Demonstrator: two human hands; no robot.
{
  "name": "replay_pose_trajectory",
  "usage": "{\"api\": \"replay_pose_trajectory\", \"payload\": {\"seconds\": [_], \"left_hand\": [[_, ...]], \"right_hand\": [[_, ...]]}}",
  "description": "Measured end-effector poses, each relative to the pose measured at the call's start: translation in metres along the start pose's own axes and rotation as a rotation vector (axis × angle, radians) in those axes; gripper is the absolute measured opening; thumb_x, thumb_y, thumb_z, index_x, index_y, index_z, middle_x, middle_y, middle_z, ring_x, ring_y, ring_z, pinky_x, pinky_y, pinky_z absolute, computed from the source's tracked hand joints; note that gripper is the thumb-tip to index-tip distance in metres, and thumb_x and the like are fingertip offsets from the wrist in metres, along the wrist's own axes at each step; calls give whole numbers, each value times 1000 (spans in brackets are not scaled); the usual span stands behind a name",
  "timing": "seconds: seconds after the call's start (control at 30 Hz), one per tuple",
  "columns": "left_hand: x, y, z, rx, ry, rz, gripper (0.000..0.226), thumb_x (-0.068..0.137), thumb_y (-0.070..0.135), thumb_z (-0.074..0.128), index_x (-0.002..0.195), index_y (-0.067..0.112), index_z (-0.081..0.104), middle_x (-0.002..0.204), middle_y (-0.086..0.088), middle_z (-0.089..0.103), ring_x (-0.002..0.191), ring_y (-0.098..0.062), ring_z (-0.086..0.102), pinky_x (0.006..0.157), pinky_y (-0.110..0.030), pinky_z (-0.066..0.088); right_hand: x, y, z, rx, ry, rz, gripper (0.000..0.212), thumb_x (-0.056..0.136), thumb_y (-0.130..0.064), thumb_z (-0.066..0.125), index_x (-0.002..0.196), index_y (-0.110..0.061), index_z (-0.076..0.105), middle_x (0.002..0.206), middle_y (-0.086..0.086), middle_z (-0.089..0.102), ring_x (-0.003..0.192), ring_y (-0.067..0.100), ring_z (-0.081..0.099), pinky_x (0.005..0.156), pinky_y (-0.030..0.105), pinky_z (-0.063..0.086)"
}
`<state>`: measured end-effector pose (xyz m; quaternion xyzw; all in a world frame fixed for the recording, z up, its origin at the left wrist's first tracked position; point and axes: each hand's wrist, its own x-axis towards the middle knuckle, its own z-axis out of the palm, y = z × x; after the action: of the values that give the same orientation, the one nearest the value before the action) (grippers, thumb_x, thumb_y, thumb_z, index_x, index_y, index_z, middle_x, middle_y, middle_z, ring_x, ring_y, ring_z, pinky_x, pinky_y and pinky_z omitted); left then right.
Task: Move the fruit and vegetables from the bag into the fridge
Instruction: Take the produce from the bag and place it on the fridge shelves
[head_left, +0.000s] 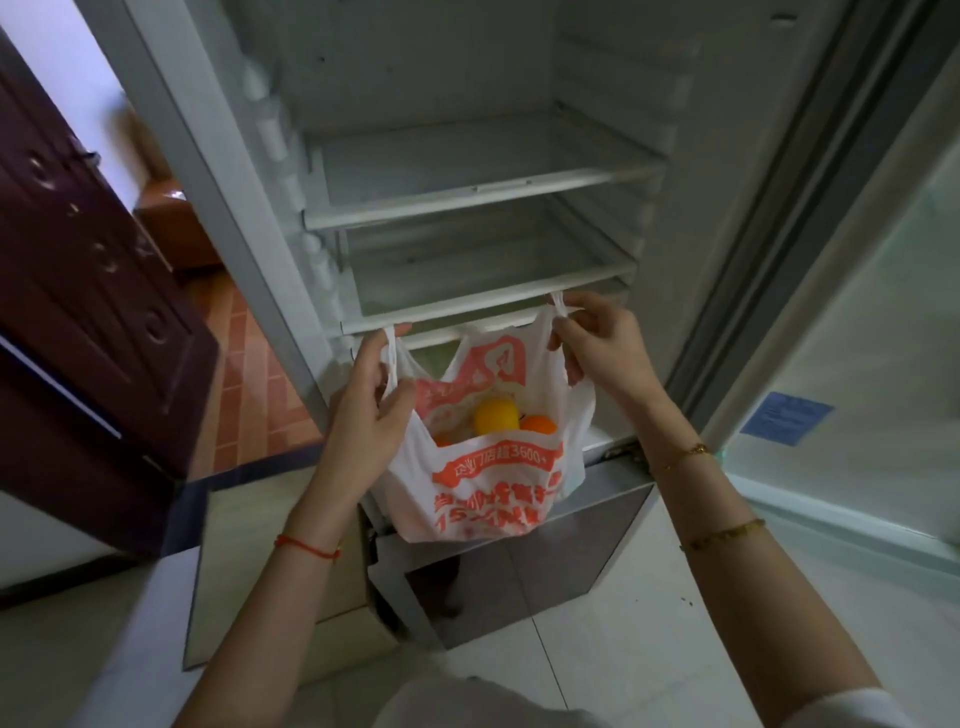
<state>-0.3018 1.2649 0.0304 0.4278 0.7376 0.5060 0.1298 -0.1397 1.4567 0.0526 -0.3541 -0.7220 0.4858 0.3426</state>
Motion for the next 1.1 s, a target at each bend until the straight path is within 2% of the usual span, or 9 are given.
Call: {"api": "replay_pose_trajectory", "payload": {"seconds": [0.2,0.3,0.43,0.53,0.7,0.8,0.87,0.97,1.1], "left_hand": [[-13,-9,7,-90,-39,-44,45,98,10,51,135,35,42,89,11,67,71,-4,63,53,-15,49],[-23,-12,12,-49,-51,-73,49,97,15,54,138,36,39,109,21,67,88,-4,69,63,-30,60],[-30,-13,21,-5,-9,-112,55,96,18,56,143,36,35,110,12,69,89,-9,69,70,-46,60],[-38,-10,30,13,-12,-113,62,96,17,55,141,51,31,98,-1,71,82,-28,69,67,-56,55],[-45,-7,43,77,17,-146,63,96,19,55,140,56,29,95,-7,70,77,-34,68,64,-56,54],[-46,-7,51,101,50,-172,56,97,23,54,139,51,31,98,1,70,78,-20,69,68,-50,57],[-45,-7,55,116,68,-188,50,97,24,54,134,50,33,99,1,70,80,-15,69,69,-49,57],[-43,-9,57,147,87,-179,51,96,23,54,133,52,34,93,-5,70,76,-22,68,67,-51,56],[-44,-10,56,189,125,-181,57,96,23,54,139,52,30,94,0,68,76,-16,67,70,-47,56]], "right_hand": [[6,15,-1,-75,-75,7,25,96,-11,52,121,-8,58,73,5,69,38,14,54,42,25,48],[5,22,-3,-284,-71,-54,20,98,-20,52,116,-11,57,75,2,70,37,6,57,46,19,52],[7,32,-1,-549,-30,-90,20,95,-31,57,100,-12,58,81,1,67,46,8,60,45,19,45],[5,41,-1,-822,80,-105,27,89,-34,62,102,-12,51,91,4,63,69,23,59,58,28,41],[-12,49,2,-956,176,-559,36,86,-34,64,110,-9,54,108,10,53,103,29,48,92,40,43],[-17,60,8,-822,-102,-865,15,86,-25,66,92,-12,60,91,4,59,89,21,52,79,32,42],[-19,70,12,-799,-401,-899,13,88,-26,62,83,-15,61,81,2,62,78,18,56,69,30,44],[-11,91,20,-948,-730,-584,19,92,-33,55,89,-16,64,83,2,66,76,21,64,66,32,50],[10,134,27,-1122,-741,-334,65,78,-45,66,136,-26,44,116,5,63,103,27,63,85,39,52]]}}
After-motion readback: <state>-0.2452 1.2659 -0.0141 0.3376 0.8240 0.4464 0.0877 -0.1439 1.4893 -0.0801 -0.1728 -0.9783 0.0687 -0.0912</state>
